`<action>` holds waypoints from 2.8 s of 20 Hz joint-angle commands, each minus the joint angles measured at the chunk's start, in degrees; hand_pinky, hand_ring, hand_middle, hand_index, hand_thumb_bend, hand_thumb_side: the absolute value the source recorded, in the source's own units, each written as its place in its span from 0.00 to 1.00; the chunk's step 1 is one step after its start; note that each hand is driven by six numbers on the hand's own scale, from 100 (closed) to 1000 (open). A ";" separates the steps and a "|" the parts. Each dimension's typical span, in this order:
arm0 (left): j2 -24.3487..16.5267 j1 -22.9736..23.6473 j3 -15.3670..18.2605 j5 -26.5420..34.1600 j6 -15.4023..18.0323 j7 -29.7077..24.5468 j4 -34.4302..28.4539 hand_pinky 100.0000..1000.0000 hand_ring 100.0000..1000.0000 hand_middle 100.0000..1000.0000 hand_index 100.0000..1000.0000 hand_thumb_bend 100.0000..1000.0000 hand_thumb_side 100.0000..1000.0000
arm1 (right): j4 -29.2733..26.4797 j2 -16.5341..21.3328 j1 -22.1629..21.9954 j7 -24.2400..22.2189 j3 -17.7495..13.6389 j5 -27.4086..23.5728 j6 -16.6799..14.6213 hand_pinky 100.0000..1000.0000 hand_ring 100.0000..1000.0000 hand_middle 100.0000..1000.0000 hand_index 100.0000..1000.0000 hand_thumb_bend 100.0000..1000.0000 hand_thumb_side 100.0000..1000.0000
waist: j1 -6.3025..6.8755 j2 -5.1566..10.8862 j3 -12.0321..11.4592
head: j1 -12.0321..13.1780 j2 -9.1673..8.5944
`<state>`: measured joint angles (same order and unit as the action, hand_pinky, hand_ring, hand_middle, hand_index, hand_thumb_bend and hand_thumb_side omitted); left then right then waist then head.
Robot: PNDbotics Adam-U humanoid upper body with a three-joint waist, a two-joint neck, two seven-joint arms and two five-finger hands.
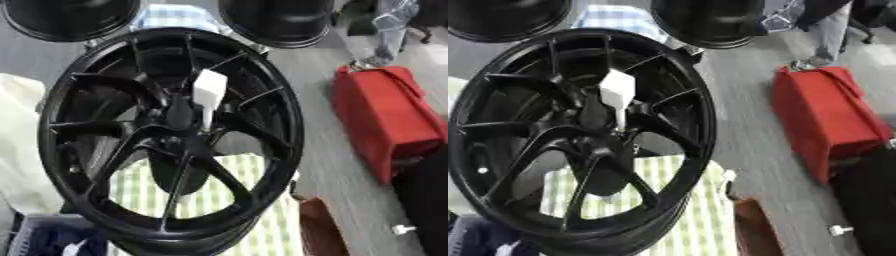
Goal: Pull the pin out of the wheel hub.
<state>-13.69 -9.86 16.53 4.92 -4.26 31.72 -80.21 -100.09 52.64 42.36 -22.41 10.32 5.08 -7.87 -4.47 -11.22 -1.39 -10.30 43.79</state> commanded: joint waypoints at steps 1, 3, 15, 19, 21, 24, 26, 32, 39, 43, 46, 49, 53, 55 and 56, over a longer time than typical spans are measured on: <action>-2.22 0.30 -0.79 0.47 0.06 2.36 -0.53 0.68 0.58 0.49 0.73 0.25 0.68 | 1.64 -3.21 3.17 -2.45 0.16 1.65 2.66 0.70 0.77 0.68 0.80 0.63 0.18 | -0.10 1.81 0.42 | -0.41 0.32; -2.58 0.83 -0.84 0.62 0.02 2.98 -0.53 0.68 0.58 0.49 0.73 0.25 0.68 | 3.30 -6.30 5.32 -2.84 0.95 3.10 4.56 0.71 0.77 0.68 0.80 0.63 0.19 | -0.54 2.24 0.87 | -0.45 0.32; -3.76 2.07 0.04 1.04 0.11 4.33 -0.28 0.68 0.58 0.49 0.73 0.25 0.68 | 8.59 -23.67 7.61 -6.82 6.03 20.96 13.69 0.69 0.78 0.68 0.81 0.65 0.20 | -1.24 2.69 2.94 | 3.36 0.33; -3.72 1.87 0.03 1.18 0.07 4.33 -0.32 0.68 0.58 0.49 0.73 0.25 0.68 | 7.87 -23.95 7.28 -8.67 6.88 18.93 15.12 0.69 0.78 0.68 0.81 0.65 0.20 | -1.32 2.50 2.68 | 3.72 0.33; -3.71 1.78 0.00 1.20 0.04 4.30 -0.34 0.68 0.58 0.49 0.73 0.25 0.68 | 7.23 -23.97 7.18 -9.35 7.52 18.52 15.58 0.69 0.78 0.68 0.82 0.64 0.18 | -1.39 2.41 2.54 | 4.06 0.33; -3.72 1.59 -0.04 1.25 -0.04 4.21 -0.34 0.68 0.58 0.49 0.73 0.25 0.68 | 6.12 -23.90 6.85 -10.18 8.85 18.67 17.24 0.68 0.78 0.66 0.81 0.65 0.18 | -1.57 2.24 2.29 | 4.88 0.33; -3.75 1.55 -0.03 1.28 -0.06 4.20 -0.37 0.68 0.58 0.49 0.73 0.25 0.68 | 5.66 -23.83 6.66 -10.44 9.35 18.08 18.46 0.68 0.77 0.65 0.80 0.65 0.18 | -1.67 2.17 2.24 | 5.20 0.33; -3.72 1.49 -0.05 1.31 -0.07 4.18 -0.46 0.68 0.58 0.49 0.73 0.25 0.68 | 4.25 -23.39 6.01 -11.23 9.78 17.20 19.67 0.68 0.77 0.65 0.80 0.66 0.18 | -1.67 1.96 2.07 | 5.48 0.33; -3.81 1.39 -0.01 1.34 -0.12 4.24 -0.47 0.68 0.58 0.49 0.73 0.25 0.68 | 3.97 -24.71 4.79 -10.61 10.61 17.51 21.10 0.66 0.75 0.61 0.77 0.67 0.19 | -1.96 1.97 1.99 | 5.60 0.33; -3.82 1.25 -0.05 1.27 -0.22 4.19 -0.38 0.68 0.58 0.49 0.73 0.25 0.68 | 3.60 -24.92 4.64 -10.16 11.19 17.28 20.52 0.67 0.76 0.60 0.76 0.66 0.18 | -2.13 2.13 1.88 | 5.52 0.33; -3.80 1.22 -0.05 1.29 -0.25 4.19 -0.34 0.68 0.58 0.49 0.73 0.25 0.68 | 2.86 -24.28 4.93 -10.70 11.00 16.50 17.27 0.70 0.79 0.64 0.78 0.60 0.14 | -2.06 2.10 1.83 | 5.69 0.33; -3.76 1.26 -0.09 1.36 -0.20 4.16 -0.35 0.68 0.58 0.49 0.73 0.25 0.69 | 1.73 -23.65 5.42 -11.31 9.96 14.30 11.16 0.72 0.79 0.66 0.79 0.52 0.08 | -1.84 1.93 1.79 | 5.60 0.33; -3.52 1.20 -0.19 1.56 -0.14 3.98 -0.36 0.68 0.58 0.49 0.73 0.26 0.69 | 1.93 -21.65 6.80 -14.42 8.37 10.61 1.20 0.75 0.80 0.67 0.81 0.55 0.07 | -1.49 1.62 1.31 | 4.31 0.33; -3.35 1.09 -0.33 1.67 -0.21 3.78 -0.36 0.68 0.58 0.49 0.73 0.26 0.69 | 3.73 -19.51 7.78 -17.43 7.48 6.26 -3.66 0.74 0.80 0.68 0.81 0.56 0.08 | -1.42 1.49 0.91 | 2.79 0.33; -3.25 1.00 -0.41 1.72 -0.26 3.65 -0.36 0.68 0.58 0.49 0.73 0.26 0.69 | 4.95 -18.29 8.30 -19.07 7.09 3.01 -5.73 0.73 0.80 0.67 0.81 0.57 0.07 | -1.39 1.43 0.69 | 1.98 0.33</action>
<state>-15.67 -8.22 16.08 6.58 -4.53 35.64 -79.89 -95.69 31.55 49.46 -40.01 18.78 10.95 -10.88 -6.34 -10.33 -0.81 -7.44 44.21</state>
